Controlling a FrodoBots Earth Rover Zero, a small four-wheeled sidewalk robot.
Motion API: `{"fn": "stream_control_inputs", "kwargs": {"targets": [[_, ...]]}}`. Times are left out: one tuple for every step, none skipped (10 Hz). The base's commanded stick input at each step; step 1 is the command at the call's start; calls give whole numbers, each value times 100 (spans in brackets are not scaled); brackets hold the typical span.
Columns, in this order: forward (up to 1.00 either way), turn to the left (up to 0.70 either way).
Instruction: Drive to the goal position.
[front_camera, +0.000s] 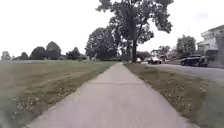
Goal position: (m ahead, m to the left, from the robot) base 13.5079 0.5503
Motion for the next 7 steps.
{"fn": "stream_control_inputs", "kwargs": {"targets": [[70,0],[70,0],[70,0],[70,0],[70,0],[70,0],[70,0]]}}
